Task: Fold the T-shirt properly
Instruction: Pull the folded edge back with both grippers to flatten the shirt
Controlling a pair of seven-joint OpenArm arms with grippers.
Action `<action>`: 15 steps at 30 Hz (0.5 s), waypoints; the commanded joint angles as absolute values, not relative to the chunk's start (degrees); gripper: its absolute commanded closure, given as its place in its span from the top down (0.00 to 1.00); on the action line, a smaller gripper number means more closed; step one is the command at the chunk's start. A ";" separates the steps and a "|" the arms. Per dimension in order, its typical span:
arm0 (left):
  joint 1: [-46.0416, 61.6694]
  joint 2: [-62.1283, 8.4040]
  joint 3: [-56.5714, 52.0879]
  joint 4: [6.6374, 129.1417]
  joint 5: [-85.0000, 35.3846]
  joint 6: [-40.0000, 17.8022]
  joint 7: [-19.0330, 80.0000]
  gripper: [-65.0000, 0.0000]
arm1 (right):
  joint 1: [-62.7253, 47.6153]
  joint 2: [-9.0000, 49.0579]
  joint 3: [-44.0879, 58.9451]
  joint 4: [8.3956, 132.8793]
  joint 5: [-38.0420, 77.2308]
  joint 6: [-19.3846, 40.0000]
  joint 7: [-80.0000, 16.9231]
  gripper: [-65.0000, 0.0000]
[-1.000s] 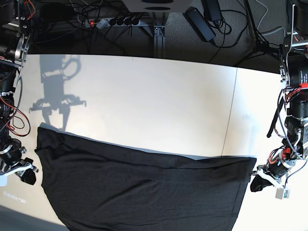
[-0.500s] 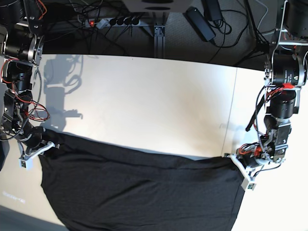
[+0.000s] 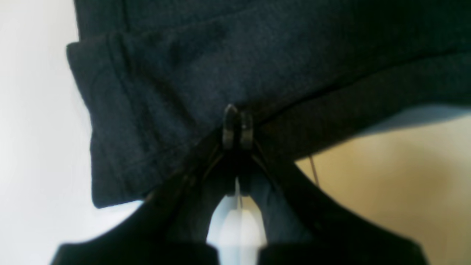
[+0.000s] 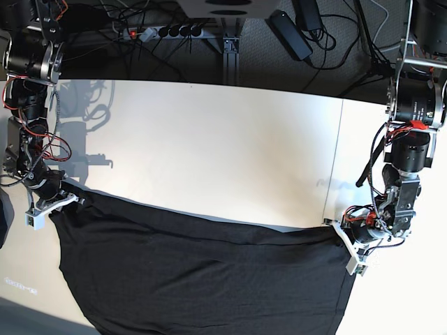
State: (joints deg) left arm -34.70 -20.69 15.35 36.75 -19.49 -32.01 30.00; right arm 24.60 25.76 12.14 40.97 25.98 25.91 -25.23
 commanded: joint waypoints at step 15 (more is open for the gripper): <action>-26.20 -28.99 15.42 53.10 -26.33 -36.91 36.29 0.00 | 10.79 27.64 12.29 60.99 34.57 29.85 -36.56 0.00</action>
State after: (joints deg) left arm -24.97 -28.10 15.59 52.47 -26.17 -36.03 36.25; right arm 10.37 26.68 12.23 60.71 35.09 26.06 -34.98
